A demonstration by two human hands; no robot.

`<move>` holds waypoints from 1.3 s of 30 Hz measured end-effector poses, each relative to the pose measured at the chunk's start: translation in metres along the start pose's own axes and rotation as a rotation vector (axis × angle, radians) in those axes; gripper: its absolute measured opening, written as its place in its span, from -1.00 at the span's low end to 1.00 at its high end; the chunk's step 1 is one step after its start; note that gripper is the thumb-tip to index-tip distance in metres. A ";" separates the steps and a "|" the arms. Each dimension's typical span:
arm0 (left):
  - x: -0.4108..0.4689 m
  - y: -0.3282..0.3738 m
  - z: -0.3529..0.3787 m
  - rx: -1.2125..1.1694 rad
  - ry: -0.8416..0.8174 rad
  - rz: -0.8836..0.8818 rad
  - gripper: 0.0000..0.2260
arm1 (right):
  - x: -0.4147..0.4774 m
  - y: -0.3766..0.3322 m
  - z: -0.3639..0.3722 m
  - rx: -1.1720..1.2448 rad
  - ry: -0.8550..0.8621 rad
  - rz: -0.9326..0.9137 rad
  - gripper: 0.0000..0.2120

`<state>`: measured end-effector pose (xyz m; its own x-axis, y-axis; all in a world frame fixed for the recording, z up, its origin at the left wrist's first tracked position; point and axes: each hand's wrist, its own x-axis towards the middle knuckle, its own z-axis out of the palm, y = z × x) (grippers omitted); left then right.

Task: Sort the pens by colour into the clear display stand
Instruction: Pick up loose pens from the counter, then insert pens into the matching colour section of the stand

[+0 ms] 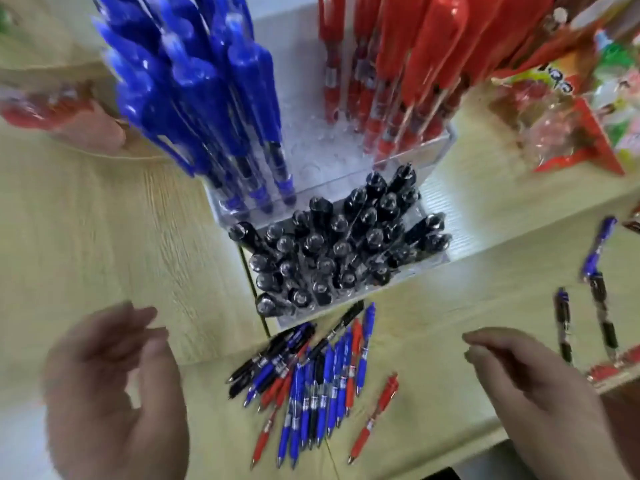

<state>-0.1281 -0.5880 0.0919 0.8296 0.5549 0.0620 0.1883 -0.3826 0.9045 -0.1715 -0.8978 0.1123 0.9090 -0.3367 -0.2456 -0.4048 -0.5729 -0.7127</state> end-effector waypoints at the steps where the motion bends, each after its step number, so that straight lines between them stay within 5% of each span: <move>1: -0.016 -0.011 0.003 0.073 -0.053 0.013 -0.67 | -0.005 0.017 0.017 -0.054 -0.085 0.059 -0.72; 4: -0.059 -0.037 0.008 0.324 -0.267 0.084 -0.74 | -0.019 0.053 0.073 -0.114 -0.257 0.146 -0.83; 8: -0.079 -0.056 0.006 0.425 -0.276 0.259 -0.80 | -0.011 0.051 0.125 -0.178 -0.299 0.155 -0.99; 10: -0.095 -0.065 0.002 0.494 -0.311 0.307 -0.80 | -0.010 0.040 0.148 -0.216 -0.330 0.123 -0.90; 16: -0.082 -0.108 0.027 0.654 -0.516 0.100 -0.64 | -0.008 0.017 0.190 -0.218 -0.328 0.115 -0.76; 22: -0.062 -0.120 0.048 0.789 -0.490 0.079 -0.80 | 0.007 0.004 0.215 -0.209 -0.350 0.165 -0.63; 26: -0.051 -0.119 0.052 0.720 -0.523 0.060 -0.81 | 0.015 -0.002 0.220 -0.267 -0.362 0.233 -0.52; 30: -0.041 -0.113 0.051 0.556 -0.562 -0.053 -0.89 | 0.017 0.000 0.213 -0.008 -0.379 0.391 -0.64; 36: -0.041 -0.081 0.034 0.525 -0.692 -0.027 -0.79 | 0.005 0.002 0.149 0.269 -0.397 0.271 -0.94; 39: -0.044 -0.042 0.021 0.461 -0.788 -0.060 -0.86 | 0.004 0.005 0.099 0.393 -0.325 0.235 -0.84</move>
<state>-0.1612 -0.6119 0.0419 0.8984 -0.0161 -0.4389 0.2939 -0.7204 0.6282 -0.1602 -0.8274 0.0426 0.8080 -0.1388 -0.5726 -0.5890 -0.1680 -0.7904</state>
